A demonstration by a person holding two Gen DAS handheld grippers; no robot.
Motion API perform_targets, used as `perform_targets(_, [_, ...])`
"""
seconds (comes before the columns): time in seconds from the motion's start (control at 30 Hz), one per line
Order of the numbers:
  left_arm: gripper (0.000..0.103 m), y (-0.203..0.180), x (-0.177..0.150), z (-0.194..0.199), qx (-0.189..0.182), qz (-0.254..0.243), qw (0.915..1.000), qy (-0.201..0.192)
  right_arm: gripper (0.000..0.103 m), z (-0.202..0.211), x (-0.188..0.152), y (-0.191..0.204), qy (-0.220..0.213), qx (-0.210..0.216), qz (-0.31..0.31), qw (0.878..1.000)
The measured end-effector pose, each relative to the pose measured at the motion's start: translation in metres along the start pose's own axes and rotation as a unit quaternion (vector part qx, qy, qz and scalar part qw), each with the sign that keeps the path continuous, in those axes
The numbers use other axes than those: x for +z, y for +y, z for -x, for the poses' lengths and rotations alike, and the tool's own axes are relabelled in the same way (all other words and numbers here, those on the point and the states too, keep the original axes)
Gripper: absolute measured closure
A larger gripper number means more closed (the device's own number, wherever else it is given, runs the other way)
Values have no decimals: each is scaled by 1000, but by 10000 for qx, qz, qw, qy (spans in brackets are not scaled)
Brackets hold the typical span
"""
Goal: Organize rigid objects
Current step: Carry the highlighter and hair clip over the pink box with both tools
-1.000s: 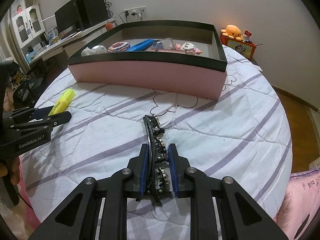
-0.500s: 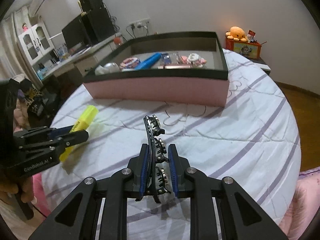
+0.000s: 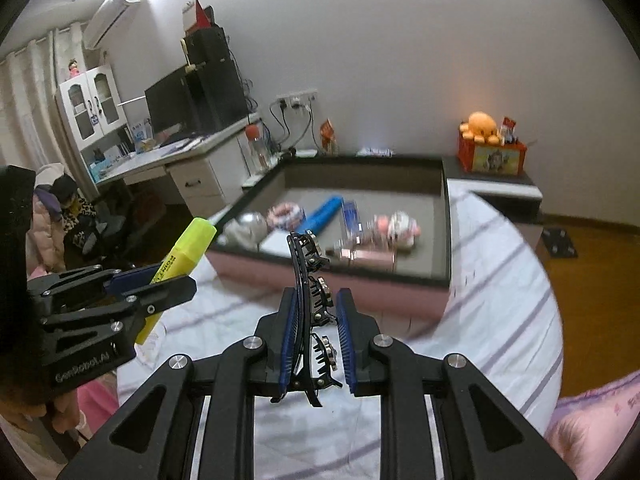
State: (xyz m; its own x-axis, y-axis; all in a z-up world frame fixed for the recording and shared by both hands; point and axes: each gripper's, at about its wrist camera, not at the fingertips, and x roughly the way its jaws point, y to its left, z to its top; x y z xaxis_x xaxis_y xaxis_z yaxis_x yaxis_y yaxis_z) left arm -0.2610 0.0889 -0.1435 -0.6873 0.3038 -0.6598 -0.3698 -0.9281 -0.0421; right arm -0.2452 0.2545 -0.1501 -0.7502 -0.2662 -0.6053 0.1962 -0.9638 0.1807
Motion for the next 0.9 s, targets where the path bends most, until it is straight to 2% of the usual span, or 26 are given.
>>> perform_targets(0.2, [76, -8, 24, 3, 87, -264, 9994, -190, 83, 2, 25, 1, -179, -102, 153, 9997])
perform_targets(0.43, [76, -6, 52, -19, 132, -407, 9990, -117, 83, -11, 50, -10, -194, -204, 262, 9993])
perform_targets(0.53, [76, -4, 65, -34, 286, -427, 9987, -57, 83, -21, 63, -17, -162, -278, 265, 9991])
perform_targets(0.7, [76, 1, 78, -71, 318, -390, 9986, 166, 83, -50, 76, -35, -5, -418, 179, 9990])
perform_targets(0.9, [76, 6, 81, -124, 320, -375, 9968, 624, 83, -90, 75, -55, 339, -544, 113, 9979])
